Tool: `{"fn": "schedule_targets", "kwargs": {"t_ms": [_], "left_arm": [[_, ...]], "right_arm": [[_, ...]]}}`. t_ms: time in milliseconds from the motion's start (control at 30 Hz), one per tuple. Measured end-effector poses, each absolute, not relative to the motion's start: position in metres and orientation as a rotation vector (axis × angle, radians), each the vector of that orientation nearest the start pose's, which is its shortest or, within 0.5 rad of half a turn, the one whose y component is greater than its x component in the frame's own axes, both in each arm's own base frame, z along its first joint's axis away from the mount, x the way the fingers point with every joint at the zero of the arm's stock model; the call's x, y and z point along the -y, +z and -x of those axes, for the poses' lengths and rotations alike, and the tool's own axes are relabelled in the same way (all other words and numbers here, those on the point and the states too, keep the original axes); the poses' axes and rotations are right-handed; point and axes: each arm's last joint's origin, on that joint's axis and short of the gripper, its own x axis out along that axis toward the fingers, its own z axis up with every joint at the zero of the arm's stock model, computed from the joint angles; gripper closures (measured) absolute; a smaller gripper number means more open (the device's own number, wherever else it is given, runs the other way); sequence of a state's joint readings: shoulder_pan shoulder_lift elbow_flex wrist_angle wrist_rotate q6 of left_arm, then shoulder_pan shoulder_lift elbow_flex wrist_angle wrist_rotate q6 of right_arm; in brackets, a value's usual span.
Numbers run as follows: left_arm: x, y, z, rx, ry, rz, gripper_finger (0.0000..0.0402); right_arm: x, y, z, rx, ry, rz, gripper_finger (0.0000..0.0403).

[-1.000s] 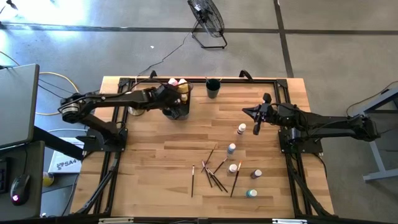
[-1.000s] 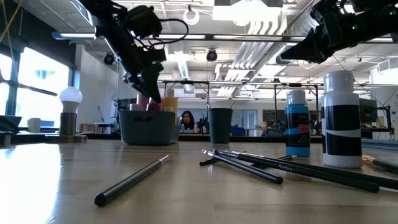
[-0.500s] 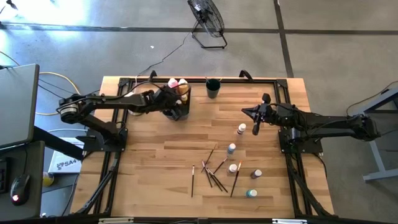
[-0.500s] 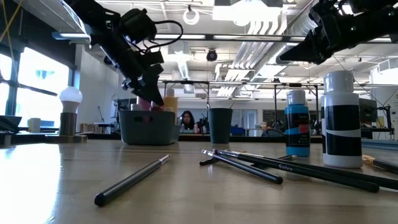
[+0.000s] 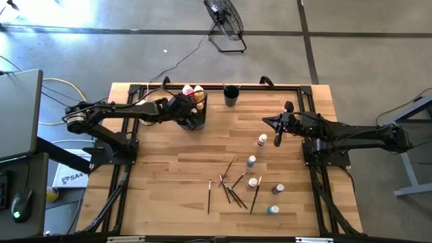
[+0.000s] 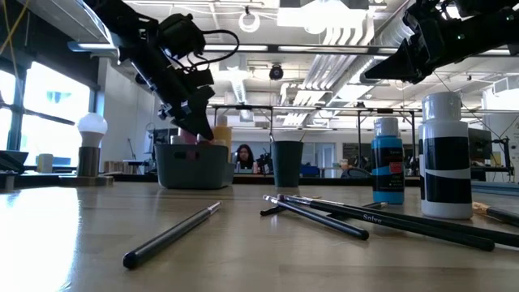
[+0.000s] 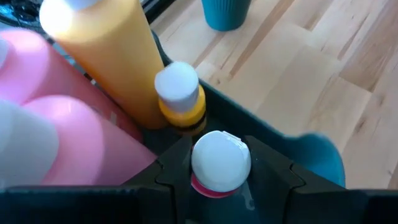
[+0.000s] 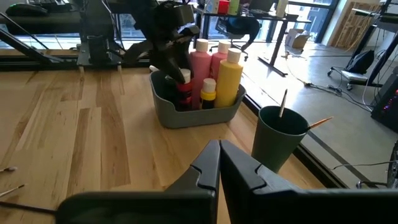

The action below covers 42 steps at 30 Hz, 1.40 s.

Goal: Pick & Place Paint Supplies
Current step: Put the small red paint bottle into the green bin

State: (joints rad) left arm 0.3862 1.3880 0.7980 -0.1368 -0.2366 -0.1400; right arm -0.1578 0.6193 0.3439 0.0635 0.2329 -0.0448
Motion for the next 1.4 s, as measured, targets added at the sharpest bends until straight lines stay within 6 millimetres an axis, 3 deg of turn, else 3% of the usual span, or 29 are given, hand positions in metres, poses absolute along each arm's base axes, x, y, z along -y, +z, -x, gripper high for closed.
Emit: {"fn": "schedule_targets", "kwargs": {"t_ms": [367, 1400], "left_arm": [[-0.115, 0.198, -0.266, -0.720, 0.638, 0.215, 0.0278], [-0.115, 0.197, -0.266, -0.727, 0.641, 0.213, 0.0263]], "right_arm": [[0.030, 0.228, -0.148, -0.222, -0.384, 0.052, 0.0398], [0.030, 0.228, -0.148, -0.222, -0.385, 0.052, 0.0398]]}}
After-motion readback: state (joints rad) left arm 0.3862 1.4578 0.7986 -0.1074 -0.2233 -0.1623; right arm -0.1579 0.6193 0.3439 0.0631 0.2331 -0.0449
